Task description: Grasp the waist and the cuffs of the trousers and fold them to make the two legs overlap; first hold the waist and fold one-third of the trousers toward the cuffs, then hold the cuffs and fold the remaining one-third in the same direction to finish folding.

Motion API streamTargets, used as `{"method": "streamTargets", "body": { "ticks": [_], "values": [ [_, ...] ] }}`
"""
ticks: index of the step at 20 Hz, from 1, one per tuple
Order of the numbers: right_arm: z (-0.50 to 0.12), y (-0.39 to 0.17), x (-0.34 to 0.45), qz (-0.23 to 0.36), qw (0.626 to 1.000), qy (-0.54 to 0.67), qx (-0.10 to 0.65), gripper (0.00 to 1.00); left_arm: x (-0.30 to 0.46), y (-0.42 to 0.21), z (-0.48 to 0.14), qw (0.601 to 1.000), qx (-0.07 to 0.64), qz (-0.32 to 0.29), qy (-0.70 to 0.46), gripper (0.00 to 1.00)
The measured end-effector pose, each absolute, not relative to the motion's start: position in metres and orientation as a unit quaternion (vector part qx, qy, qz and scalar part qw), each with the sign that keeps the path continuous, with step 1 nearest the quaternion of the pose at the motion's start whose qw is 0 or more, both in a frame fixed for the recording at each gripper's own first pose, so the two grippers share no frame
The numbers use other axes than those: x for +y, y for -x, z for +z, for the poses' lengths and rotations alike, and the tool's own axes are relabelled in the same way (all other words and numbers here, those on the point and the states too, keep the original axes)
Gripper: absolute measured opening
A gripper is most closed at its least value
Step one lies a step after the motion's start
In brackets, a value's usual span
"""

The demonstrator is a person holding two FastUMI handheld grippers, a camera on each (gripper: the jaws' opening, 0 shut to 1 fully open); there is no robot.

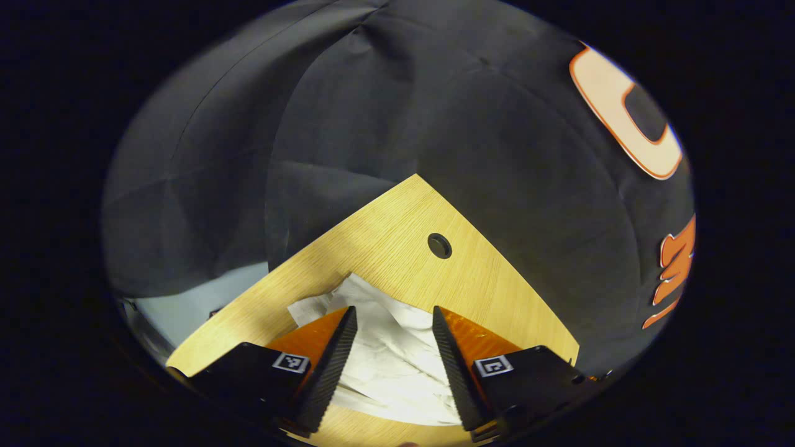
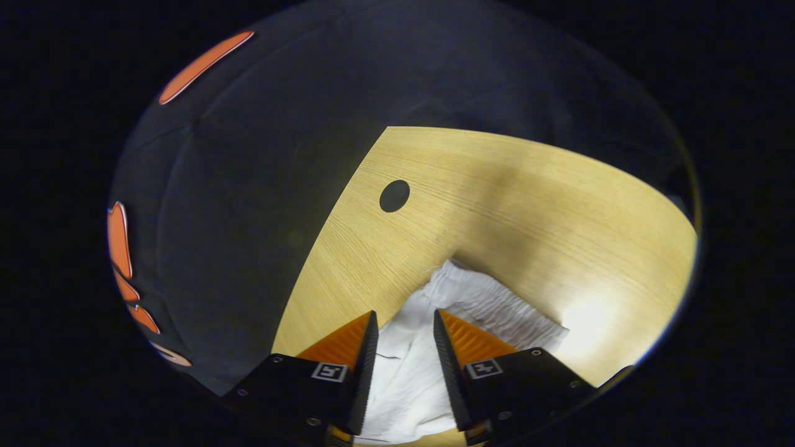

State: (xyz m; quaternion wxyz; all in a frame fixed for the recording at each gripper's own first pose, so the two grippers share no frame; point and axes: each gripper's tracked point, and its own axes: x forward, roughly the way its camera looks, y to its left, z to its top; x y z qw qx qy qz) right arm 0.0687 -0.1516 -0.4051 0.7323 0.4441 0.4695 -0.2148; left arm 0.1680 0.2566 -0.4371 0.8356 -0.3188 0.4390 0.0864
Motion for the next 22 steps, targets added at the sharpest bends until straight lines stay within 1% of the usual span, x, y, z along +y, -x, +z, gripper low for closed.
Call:
{"method": "streamTargets", "body": {
  "ticks": [1, 2, 3, 4, 5, 6, 9, 12, 15, 16, 17, 18, 20, 22],
  "values": [
    [-0.404, -0.057, -0.155, -0.214, 0.740, -0.420, 0.480, 0.62, 0.256, -0.165, -0.429, 0.843, 0.435, 0.082, 0.305, 0.94],
    [-0.403, -0.046, -0.158, -0.215, 0.746, -0.394, 0.492, 0.72, 0.258, -0.163, -0.420, 0.850, 0.434, 0.077, 0.287, 0.96],
    [-0.402, -0.034, -0.161, -0.213, 0.752, -0.368, 0.503, 0.77, 0.256, -0.160, -0.412, 0.859, 0.430, 0.070, 0.268, 1.00],
    [-0.402, -0.022, -0.164, -0.214, 0.755, -0.345, 0.515, 0.76, 0.254, -0.157, -0.409, 0.865, 0.432, 0.062, 0.245, 0.99],
    [-0.404, -0.013, -0.166, -0.214, 0.758, -0.328, 0.522, 0.90, 0.254, -0.156, -0.405, 0.873, 0.430, 0.054, 0.223, 0.99],
    [-0.406, -0.008, -0.169, -0.217, 0.758, -0.318, 0.526, 0.95, 0.252, -0.152, -0.399, 0.881, 0.426, 0.047, 0.199, 0.99],
    [-0.411, 0.008, -0.163, -0.223, 0.750, -0.311, 0.540, 0.98, 0.246, -0.163, -0.368, 0.916, 0.381, 0.036, 0.120, 0.99],
    [-0.421, 0.024, -0.159, -0.232, 0.740, -0.296, 0.558, 0.98, 0.236, -0.162, -0.343, 0.936, 0.344, 0.011, 0.078, 0.99],
    [-0.433, 0.034, -0.153, -0.237, 0.728, -0.293, 0.572, 0.99, 0.226, -0.157, -0.316, 0.947, 0.317, -0.001, 0.042, 0.99],
    [-0.437, 0.034, -0.153, -0.238, 0.726, -0.294, 0.574, 0.99, 0.219, -0.155, -0.310, 0.951, 0.309, -0.003, 0.034, 0.96],
    [-0.441, 0.034, -0.153, -0.240, 0.724, -0.294, 0.576, 0.99, 0.214, -0.152, -0.304, 0.953, 0.303, -0.006, 0.026, 1.00],
    [-0.445, 0.033, -0.153, -0.243, 0.722, -0.295, 0.576, 0.99, 0.210, -0.150, -0.301, 0.956, 0.294, -0.009, 0.020, 0.99],
    [-0.452, 0.026, -0.153, -0.248, 0.724, -0.298, 0.570, 0.99, 0.204, -0.144, -0.287, 0.962, 0.274, -0.013, 0.000, 0.99],
    [-0.454, 0.019, -0.157, -0.255, 0.733, -0.289, 0.560, 0.97, 0.192, -0.137, -0.267, 0.970, 0.240, -0.015, -0.032, 0.99]
  ]
}}
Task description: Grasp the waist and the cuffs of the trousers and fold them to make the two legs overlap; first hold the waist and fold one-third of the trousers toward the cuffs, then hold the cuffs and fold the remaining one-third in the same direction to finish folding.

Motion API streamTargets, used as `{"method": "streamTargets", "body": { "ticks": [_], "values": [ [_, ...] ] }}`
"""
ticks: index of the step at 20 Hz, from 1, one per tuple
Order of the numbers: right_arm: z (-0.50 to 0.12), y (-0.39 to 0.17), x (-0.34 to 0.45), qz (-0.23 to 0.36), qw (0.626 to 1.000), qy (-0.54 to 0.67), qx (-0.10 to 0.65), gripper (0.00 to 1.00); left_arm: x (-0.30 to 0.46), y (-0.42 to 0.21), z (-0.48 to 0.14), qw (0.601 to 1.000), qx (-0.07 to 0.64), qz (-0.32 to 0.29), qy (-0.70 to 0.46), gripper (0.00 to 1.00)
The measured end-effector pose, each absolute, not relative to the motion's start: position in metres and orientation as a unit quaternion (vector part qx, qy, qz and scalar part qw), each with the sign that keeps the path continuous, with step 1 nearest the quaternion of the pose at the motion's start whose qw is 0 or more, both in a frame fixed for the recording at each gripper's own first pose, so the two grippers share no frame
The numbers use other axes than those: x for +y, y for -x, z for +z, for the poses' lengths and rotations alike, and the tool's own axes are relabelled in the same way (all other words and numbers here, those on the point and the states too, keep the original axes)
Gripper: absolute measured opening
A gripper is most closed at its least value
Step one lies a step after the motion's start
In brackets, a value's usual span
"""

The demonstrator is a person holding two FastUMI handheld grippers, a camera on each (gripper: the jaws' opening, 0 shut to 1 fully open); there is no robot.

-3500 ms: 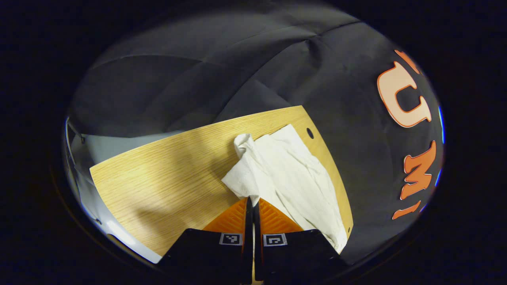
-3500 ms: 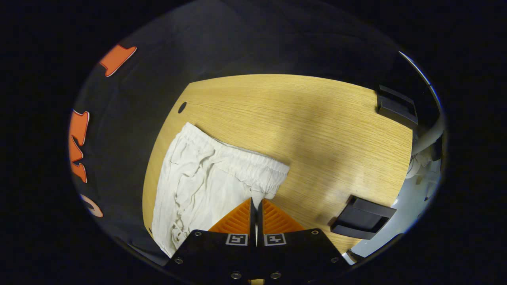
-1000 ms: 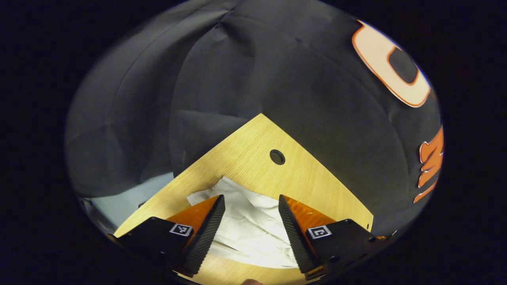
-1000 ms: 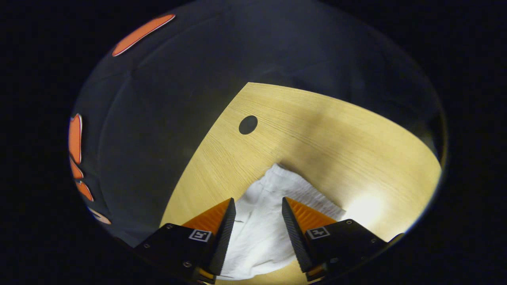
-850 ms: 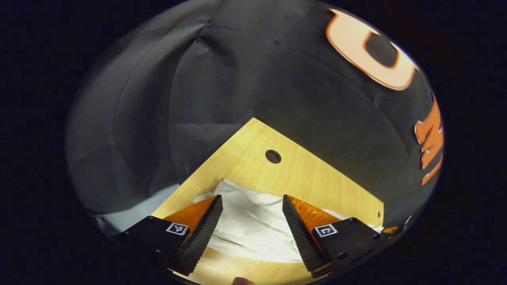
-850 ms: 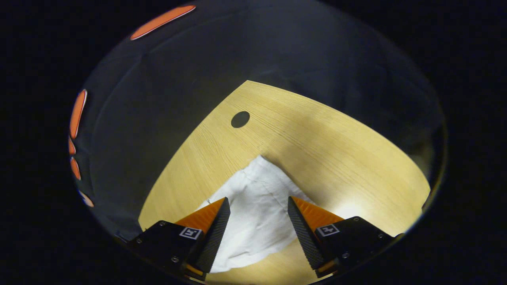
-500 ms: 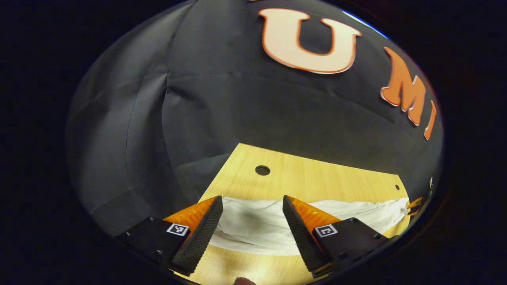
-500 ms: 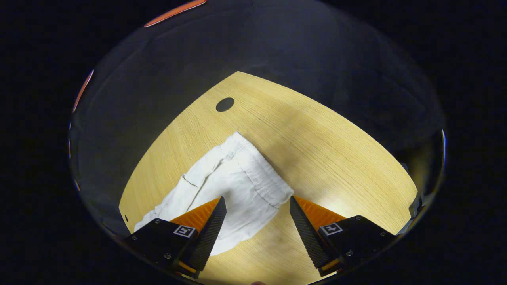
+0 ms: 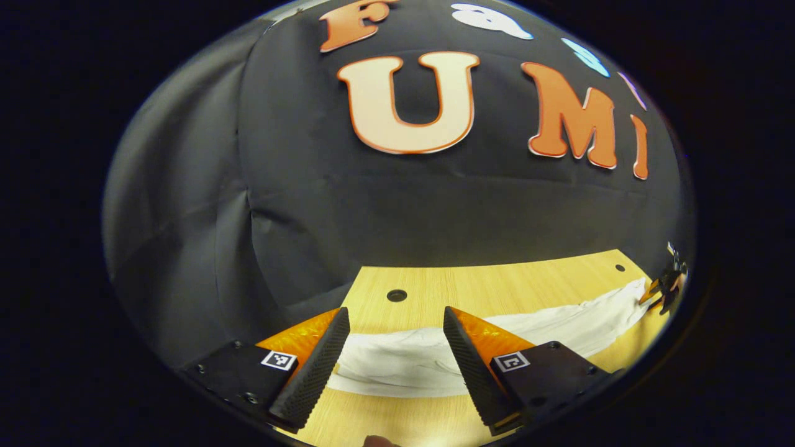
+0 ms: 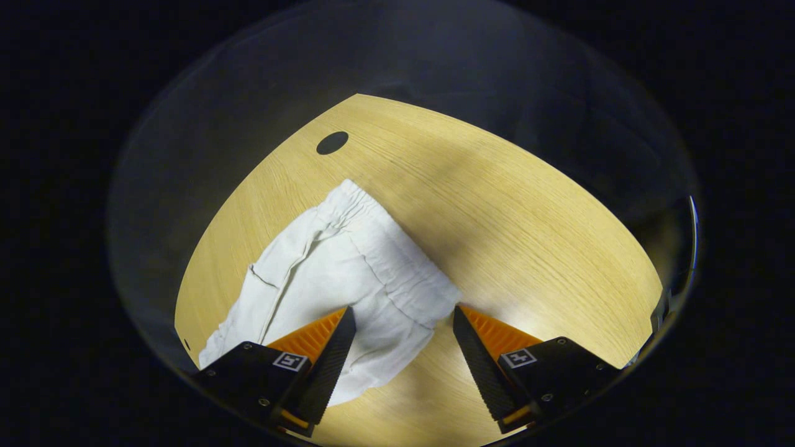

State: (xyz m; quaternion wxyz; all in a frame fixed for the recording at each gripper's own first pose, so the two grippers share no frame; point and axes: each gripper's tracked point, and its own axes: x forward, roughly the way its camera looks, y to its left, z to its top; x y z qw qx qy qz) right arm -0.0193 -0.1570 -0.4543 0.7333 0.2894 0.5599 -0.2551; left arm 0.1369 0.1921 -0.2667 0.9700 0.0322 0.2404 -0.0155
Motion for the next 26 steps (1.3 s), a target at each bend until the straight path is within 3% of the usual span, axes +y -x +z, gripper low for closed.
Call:
{"method": "streamTargets", "body": {
  "ticks": [3, 4, 5, 6, 7, 8, 10, 12, 19, 26],
  "values": [
    [-0.458, 0.028, -0.169, -0.277, 0.744, -0.247, 0.555, 0.85, 0.175, -0.125, -0.250, 0.972, 0.225, -0.025, -0.060, 0.99],
    [-0.458, 0.027, -0.171, -0.276, 0.752, -0.235, 0.551, 0.62, 0.168, -0.123, -0.248, 0.972, 0.226, -0.028, -0.062, 0.99],
    [-0.457, 0.024, -0.168, -0.270, 0.761, -0.229, 0.544, 0.59, 0.163, -0.120, -0.249, 0.971, 0.228, -0.032, -0.061, 1.00],
    [-0.456, 0.020, -0.167, -0.268, 0.770, -0.233, 0.531, 0.45, 0.157, -0.117, -0.250, 0.970, 0.233, -0.037, -0.059, 1.00],
    [-0.457, 0.018, -0.165, -0.270, 0.775, -0.245, 0.517, 0.40, 0.153, -0.113, -0.252, 0.969, 0.237, -0.039, -0.061, 1.00],
    [-0.456, 0.016, -0.163, -0.269, 0.778, -0.258, 0.506, 0.20, 0.149, -0.109, -0.255, 0.968, 0.241, -0.041, -0.063, 1.00],
    [-0.455, 0.013, -0.163, -0.265, 0.783, -0.278, 0.489, 0.11, 0.141, -0.101, -0.258, 0.965, 0.250, -0.044, -0.063, 1.00],
    [-0.440, 0.007, -0.166, -0.256, 0.802, -0.279, 0.462, 0.06, 0.137, -0.098, -0.257, 0.964, 0.254, -0.048, -0.060, 1.00],
    [-0.359, -0.008, -0.174, -0.213, 0.848, -0.296, 0.385, 0.06, 0.126, -0.093, -0.259, 0.963, 0.260, -0.058, -0.046, 1.00],
    [-0.341, -0.017, -0.180, -0.167, 0.886, -0.261, 0.346, 0.05, 0.127, -0.096, -0.265, 0.962, 0.259, -0.080, -0.028, 1.00]
  ]
}}
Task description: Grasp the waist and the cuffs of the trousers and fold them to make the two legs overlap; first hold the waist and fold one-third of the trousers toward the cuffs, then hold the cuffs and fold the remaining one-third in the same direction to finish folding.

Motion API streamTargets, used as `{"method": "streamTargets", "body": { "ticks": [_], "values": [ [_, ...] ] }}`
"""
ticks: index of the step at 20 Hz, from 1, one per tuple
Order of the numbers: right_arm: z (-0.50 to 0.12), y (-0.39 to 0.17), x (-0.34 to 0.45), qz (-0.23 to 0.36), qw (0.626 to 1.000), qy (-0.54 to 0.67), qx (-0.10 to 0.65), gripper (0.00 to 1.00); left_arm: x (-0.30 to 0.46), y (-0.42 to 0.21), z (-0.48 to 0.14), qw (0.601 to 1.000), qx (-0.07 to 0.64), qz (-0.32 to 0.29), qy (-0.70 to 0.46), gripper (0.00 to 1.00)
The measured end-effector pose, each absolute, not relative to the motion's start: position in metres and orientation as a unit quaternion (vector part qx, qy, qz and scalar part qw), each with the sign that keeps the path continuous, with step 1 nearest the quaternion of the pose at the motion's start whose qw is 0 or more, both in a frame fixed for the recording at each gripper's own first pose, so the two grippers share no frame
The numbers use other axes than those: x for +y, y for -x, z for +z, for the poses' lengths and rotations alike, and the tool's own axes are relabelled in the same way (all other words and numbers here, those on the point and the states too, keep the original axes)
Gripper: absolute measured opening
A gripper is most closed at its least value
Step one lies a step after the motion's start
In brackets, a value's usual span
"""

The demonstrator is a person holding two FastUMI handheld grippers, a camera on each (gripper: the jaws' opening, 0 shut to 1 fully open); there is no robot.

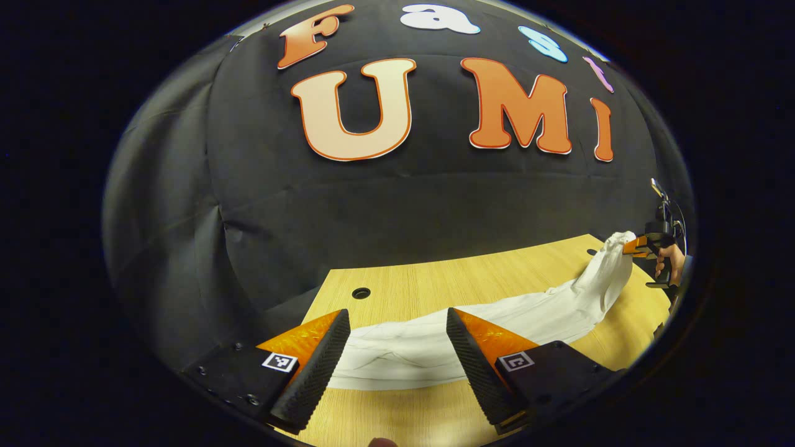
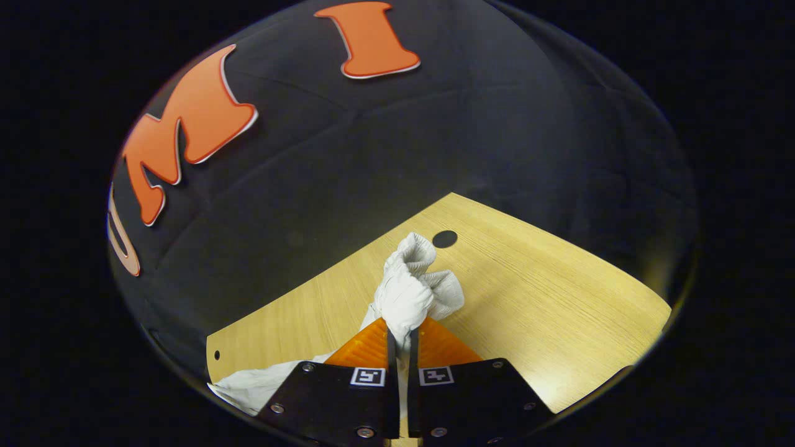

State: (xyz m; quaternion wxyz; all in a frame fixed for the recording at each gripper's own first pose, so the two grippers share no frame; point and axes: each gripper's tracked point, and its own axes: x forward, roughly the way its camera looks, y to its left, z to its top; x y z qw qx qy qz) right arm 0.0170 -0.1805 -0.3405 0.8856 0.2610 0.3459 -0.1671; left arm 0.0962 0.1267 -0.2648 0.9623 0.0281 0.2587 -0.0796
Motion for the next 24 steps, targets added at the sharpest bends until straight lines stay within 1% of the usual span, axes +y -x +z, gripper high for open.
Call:
{"method": "streamTargets", "body": {
  "ticks": [5, 12, 18, 21, 24],
  "values": [
    [-0.341, -0.021, -0.180, -0.107, 0.912, -0.224, 0.326, 0.05, 0.147, -0.098, -0.270, 0.962, 0.261, -0.077, -0.009, 1.00],
    [-0.338, -0.019, -0.188, -0.014, 0.935, -0.152, 0.322, 0.05, 0.186, -0.094, -0.285, 0.960, 0.272, -0.062, 0.018, 1.00],
    [-0.331, -0.015, -0.195, 0.053, 0.939, -0.096, 0.324, 0.05, 0.222, -0.085, -0.303, 0.955, 0.289, -0.044, 0.043, 1.00],
    [-0.328, -0.011, -0.204, 0.077, 0.937, -0.047, 0.338, 0.05, 0.237, -0.080, -0.323, 0.947, 0.315, -0.030, 0.057, 1.00],
    [-0.332, -0.008, -0.215, 0.098, 0.928, -0.003, 0.358, 0.06, 0.243, -0.073, -0.339, 0.934, 0.342, -0.025, 0.100, 1.00]
  ]
}}
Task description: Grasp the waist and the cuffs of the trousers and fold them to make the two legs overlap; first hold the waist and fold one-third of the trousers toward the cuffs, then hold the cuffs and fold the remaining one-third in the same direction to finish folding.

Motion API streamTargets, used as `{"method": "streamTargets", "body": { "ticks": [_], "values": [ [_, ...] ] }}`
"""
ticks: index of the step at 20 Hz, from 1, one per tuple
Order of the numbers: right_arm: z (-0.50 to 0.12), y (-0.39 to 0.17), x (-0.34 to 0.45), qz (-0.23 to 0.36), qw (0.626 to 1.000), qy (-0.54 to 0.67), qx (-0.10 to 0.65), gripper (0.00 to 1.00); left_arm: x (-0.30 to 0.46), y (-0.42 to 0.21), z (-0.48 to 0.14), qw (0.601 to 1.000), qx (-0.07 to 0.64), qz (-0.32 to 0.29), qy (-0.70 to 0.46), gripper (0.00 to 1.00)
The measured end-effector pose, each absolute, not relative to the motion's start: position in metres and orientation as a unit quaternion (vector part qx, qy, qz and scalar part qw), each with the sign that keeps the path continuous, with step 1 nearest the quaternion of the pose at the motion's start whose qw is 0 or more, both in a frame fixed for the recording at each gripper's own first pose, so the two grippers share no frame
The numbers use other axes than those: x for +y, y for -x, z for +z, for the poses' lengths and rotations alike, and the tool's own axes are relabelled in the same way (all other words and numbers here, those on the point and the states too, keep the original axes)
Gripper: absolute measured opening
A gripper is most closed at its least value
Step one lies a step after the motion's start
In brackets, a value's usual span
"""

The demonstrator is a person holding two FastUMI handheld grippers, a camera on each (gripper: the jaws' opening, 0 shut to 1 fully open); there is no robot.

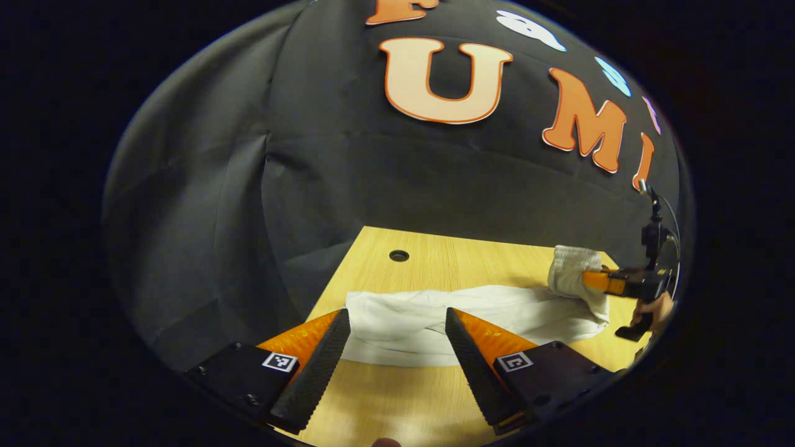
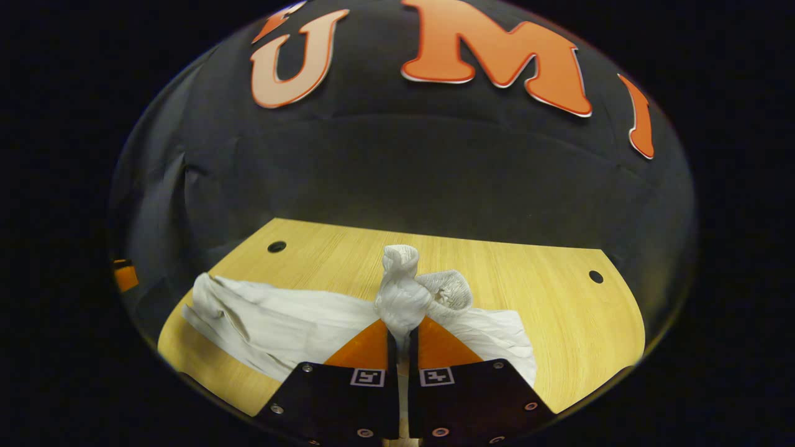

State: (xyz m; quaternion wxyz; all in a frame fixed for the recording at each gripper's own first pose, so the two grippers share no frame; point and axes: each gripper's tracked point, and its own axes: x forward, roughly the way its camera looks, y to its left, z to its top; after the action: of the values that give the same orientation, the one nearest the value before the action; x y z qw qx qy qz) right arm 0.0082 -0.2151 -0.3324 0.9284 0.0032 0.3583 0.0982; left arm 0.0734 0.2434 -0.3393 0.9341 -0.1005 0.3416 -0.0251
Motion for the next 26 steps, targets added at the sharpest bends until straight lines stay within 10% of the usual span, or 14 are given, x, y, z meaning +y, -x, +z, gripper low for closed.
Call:
{"method": "streamTargets", "body": {
  "ticks": [9, 14, 26],
  "values": [
    [-0.377, 0.022, -0.211, 0.154, 0.889, 0.048, 0.429, 0.30, 0.247, -0.052, -0.419, 0.855, 0.436, 0.003, 0.281, 0.99],
    [-0.369, 0.048, -0.176, 0.211, 0.877, 0.057, 0.427, 0.74, 0.235, -0.050, -0.444, 0.797, 0.466, 0.007, 0.385, 1.00],
    [-0.335, 0.066, -0.224, 0.137, 0.892, 0.046, 0.428, 0.88, 0.232, -0.081, -0.497, 0.714, 0.409, 0.043, 0.566, 0.97]
  ]
}}
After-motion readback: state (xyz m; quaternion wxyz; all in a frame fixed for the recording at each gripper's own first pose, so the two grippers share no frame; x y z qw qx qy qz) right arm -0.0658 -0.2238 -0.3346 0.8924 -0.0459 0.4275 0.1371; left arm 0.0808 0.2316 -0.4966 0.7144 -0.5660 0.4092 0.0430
